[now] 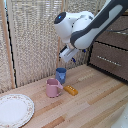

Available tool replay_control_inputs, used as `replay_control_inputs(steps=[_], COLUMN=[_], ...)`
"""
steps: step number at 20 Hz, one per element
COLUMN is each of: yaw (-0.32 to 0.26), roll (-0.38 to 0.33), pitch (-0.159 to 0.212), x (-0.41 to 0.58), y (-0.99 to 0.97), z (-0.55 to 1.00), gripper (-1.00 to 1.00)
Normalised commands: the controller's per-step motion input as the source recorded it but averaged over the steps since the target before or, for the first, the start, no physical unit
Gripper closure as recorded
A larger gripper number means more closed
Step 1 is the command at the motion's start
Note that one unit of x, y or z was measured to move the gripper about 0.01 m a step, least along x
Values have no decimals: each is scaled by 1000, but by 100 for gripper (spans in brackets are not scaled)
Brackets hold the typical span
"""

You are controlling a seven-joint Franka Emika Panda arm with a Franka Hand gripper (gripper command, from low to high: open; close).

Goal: Please adjust your gripper to match the height of the lower drawer handle. Progress your gripper onward until it happens to touch the drawer handle. Now, firmly take hold of it with your gripper, then steadily retract it to swing the drawer wide open.

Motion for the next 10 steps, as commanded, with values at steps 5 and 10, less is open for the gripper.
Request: replay_control_inputs(steps=[5,10], yaw=[109,112], roll=[-342,-348], pitch=[-25,-28], x=[-6,-6], y=[-404,-391], z=[-159,-174], gripper=[-100,-100])
